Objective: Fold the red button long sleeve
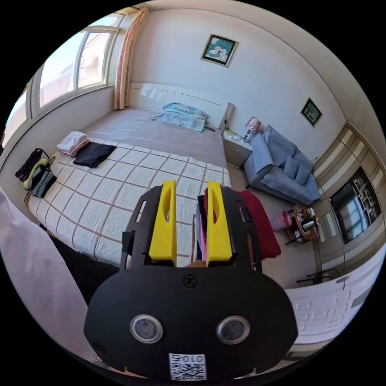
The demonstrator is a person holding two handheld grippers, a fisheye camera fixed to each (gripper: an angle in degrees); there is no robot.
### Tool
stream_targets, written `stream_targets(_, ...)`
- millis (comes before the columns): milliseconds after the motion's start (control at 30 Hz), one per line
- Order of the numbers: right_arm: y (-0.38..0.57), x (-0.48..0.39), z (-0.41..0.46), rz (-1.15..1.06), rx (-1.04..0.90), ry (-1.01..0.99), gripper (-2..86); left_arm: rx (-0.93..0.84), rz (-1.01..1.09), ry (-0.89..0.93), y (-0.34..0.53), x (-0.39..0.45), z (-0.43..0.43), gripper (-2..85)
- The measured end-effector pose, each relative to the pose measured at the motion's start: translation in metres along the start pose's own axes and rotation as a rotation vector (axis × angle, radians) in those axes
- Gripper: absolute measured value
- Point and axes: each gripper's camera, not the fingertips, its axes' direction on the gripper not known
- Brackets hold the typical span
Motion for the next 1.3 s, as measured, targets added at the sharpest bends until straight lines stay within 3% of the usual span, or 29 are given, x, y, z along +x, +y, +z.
stream_targets(100,0.025,0.046,0.008,0.132,-0.072,0.012,12.0,-0.004,0.018,-0.036,-0.015,0.017,0.011,-0.3)
stream_targets(233,0.055,0.081,0.033,0.209,-0.162,0.01,19.6,-0.019,-0.113,0.004,-0.019,0.016,0.038,-0.3)
stream_targets(633,0.077,0.086,0.096,0.023,-0.357,0.118,19.2,-0.176,-0.193,0.072,-0.048,0.04,0.127,-0.2)
stream_targets(800,0.092,0.105,0.098,0.053,-0.314,0.106,15.2,-0.219,-0.196,0.096,-0.055,0.043,0.155,-0.2)
stream_targets(1000,0.103,0.165,0.08,0.31,-0.248,-0.118,10.5,-0.291,-0.153,0.14,-0.057,0.053,0.191,0.0)
stream_targets(1167,0.095,0.239,0.051,0.523,-0.048,-0.246,8.9,-0.366,-0.133,0.264,-0.056,0.06,0.225,0.7)
stream_targets(1300,0.073,0.275,0.04,0.569,0.08,-0.322,8.4,-0.368,-0.123,0.334,-0.055,0.066,0.243,2.6)
